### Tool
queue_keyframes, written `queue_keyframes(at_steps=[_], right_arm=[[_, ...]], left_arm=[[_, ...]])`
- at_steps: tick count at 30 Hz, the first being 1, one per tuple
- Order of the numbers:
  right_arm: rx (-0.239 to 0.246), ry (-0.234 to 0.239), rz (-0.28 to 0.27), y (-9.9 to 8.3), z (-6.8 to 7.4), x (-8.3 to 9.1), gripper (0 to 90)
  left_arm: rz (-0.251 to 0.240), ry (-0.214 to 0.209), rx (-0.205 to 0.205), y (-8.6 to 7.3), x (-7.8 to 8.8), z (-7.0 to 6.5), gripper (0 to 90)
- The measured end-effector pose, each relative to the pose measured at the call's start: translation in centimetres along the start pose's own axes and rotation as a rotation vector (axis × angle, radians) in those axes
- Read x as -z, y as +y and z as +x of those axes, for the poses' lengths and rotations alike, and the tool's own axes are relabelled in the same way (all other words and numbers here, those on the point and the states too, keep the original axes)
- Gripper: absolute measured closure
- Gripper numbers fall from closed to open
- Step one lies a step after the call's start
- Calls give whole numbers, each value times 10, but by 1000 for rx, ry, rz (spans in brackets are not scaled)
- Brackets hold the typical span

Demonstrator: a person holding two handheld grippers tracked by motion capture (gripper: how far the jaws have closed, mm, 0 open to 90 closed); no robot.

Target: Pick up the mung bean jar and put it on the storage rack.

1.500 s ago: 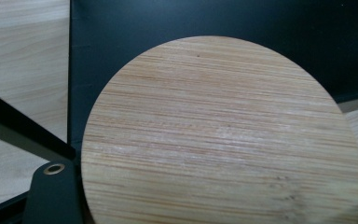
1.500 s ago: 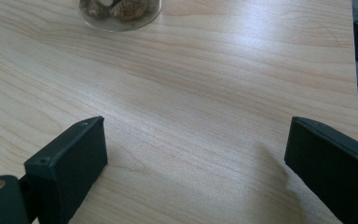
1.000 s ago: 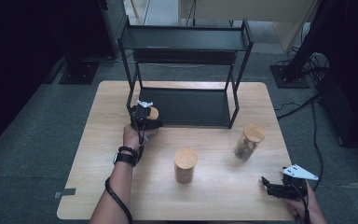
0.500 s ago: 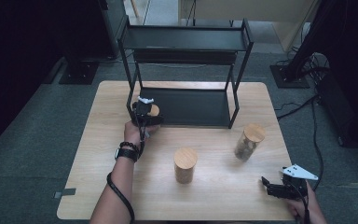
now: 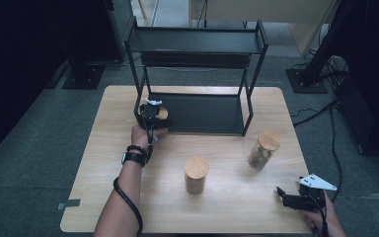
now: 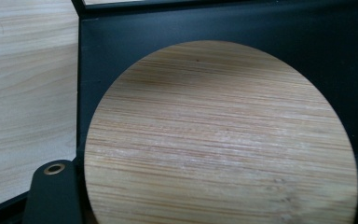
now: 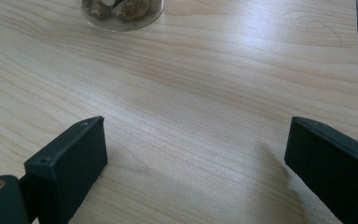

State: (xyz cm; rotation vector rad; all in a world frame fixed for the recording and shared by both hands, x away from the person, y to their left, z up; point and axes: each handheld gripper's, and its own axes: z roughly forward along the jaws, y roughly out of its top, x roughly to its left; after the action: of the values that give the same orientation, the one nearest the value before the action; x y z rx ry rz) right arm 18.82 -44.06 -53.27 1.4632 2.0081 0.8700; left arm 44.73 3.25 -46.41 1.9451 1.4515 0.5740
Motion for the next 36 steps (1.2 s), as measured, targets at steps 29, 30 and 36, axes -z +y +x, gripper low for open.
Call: queue_keyframes(at_steps=[29,30,36], right_arm=[[1,9,3,0,0,0,51],[0,9,3,0,0,0,51],[1,9,3,0,0,0,51]], left_arm=[[-2,38,-1,16,-26,1,252],[-9,40,1,16,-26,0,252],[-17,24,30,15,-25,0,214]])
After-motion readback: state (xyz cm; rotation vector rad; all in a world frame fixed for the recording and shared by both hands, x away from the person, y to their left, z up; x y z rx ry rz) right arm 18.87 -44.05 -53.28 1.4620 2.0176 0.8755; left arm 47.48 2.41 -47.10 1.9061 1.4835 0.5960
